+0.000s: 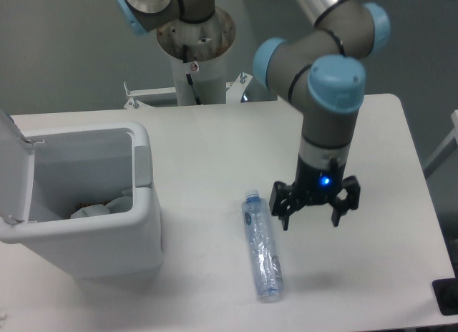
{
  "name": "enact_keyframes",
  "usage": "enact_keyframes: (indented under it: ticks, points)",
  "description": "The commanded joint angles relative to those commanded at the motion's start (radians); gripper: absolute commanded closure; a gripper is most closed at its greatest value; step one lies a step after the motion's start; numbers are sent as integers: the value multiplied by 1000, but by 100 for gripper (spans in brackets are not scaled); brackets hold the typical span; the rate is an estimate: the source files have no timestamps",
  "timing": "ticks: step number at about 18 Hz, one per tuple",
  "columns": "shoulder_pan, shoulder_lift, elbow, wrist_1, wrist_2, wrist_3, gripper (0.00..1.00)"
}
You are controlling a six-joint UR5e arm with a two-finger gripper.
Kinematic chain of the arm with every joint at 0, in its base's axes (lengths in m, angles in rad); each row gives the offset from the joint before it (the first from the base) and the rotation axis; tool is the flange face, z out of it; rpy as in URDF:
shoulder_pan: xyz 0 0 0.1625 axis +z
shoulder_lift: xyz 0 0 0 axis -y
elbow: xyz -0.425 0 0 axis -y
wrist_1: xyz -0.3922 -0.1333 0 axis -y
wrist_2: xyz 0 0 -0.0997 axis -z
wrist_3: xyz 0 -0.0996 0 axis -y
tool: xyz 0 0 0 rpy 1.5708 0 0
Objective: Place the trash in the trash can
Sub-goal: 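Move the open gripper over the clear plastic water bottle, then lower the gripper around the bottle and close on it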
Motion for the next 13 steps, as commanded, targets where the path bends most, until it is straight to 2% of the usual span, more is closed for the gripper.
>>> enact_keyframes:
  ticks: [6,10,13]
  points:
    - [-32,-75,0,12,17,-14,0]
    - [-48,-115,-1,100,20,-8,0]
    - [-52,-134,-3,103,61,3,0]
